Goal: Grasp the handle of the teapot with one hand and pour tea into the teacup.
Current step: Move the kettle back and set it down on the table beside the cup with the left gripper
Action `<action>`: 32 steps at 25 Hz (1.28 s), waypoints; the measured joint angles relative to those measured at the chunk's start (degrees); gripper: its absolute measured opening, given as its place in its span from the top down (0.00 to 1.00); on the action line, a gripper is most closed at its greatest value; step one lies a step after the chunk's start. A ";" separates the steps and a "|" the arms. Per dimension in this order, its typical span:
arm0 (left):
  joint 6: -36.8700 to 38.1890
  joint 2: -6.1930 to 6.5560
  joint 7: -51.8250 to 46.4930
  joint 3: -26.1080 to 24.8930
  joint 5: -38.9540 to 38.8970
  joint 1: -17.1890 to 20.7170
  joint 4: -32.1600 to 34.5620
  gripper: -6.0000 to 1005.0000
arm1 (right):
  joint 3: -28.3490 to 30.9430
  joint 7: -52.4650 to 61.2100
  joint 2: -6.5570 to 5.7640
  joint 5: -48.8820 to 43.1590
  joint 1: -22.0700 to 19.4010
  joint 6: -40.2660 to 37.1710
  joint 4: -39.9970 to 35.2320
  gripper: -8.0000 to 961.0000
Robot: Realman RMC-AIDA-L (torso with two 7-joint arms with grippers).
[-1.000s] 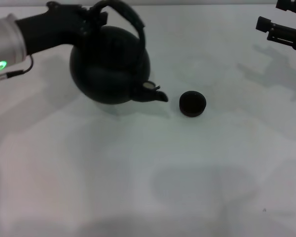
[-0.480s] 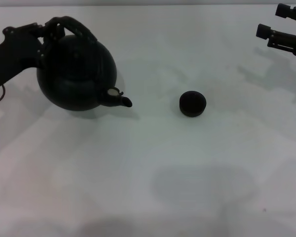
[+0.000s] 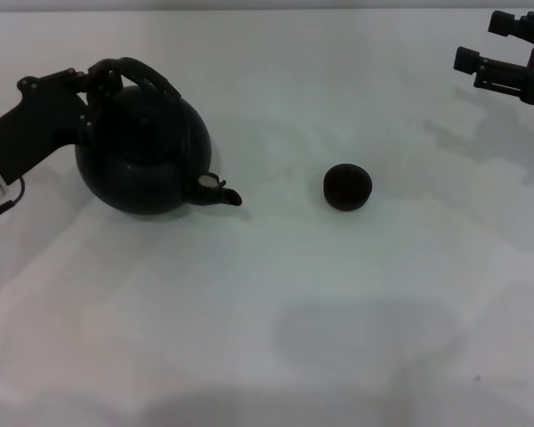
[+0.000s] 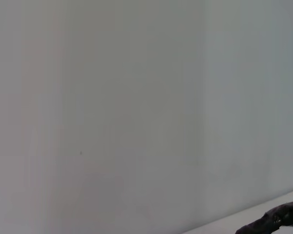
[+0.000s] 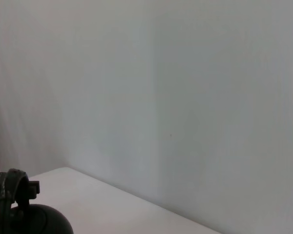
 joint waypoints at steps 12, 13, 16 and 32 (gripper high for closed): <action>0.31 -0.21 1.62 -0.08 -0.97 -1.16 -4.23 0.86 | 0.00 -0.30 0.23 -0.31 0.07 -1.46 0.25 0.09; 0.31 -0.21 1.67 -0.08 -1.00 -1.10 -4.45 0.86 | 0.00 -0.32 0.24 -0.31 0.13 -1.54 0.27 0.09; 0.57 -0.28 2.06 -0.09 -1.67 -1.05 -5.61 0.86 | 0.00 -0.38 0.25 -0.31 0.31 -1.95 0.34 0.09; 3.32 -0.10 5.77 -0.19 -6.22 0.17 -8.21 0.87 | 0.00 -0.06 -0.01 -0.39 0.77 -2.81 0.34 0.09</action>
